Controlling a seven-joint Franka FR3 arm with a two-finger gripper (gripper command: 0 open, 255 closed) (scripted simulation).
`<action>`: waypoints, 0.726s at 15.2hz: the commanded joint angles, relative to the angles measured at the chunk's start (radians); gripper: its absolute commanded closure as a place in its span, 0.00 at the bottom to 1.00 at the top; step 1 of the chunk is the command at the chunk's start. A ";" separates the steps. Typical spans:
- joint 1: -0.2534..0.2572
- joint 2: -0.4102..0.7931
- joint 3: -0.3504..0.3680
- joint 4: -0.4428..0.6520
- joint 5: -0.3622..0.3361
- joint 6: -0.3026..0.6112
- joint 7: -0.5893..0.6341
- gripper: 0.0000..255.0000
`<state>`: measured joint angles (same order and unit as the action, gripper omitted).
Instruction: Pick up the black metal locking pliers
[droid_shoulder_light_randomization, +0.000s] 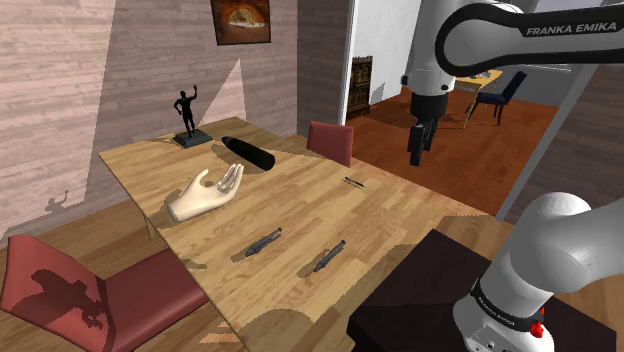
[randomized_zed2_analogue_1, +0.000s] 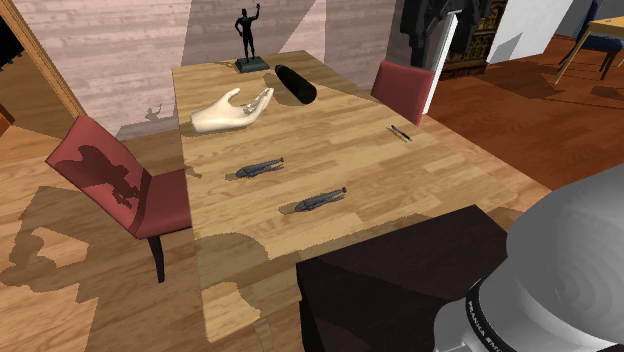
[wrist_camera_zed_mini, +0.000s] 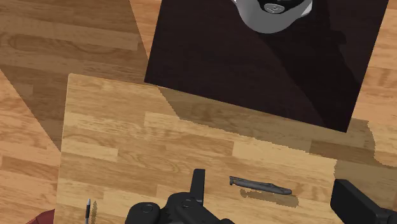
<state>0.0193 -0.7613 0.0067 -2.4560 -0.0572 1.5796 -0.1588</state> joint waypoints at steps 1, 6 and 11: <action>0.000 0.000 0.000 0.000 0.000 0.000 0.000 0.00; 0.054 0.072 -0.046 -0.110 -0.034 0.211 -0.172 0.00; 0.107 0.188 -0.090 -0.186 -0.060 0.433 -0.339 0.00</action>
<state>0.1155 -0.5980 -0.0735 -2.6306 -0.1126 1.9667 -0.4598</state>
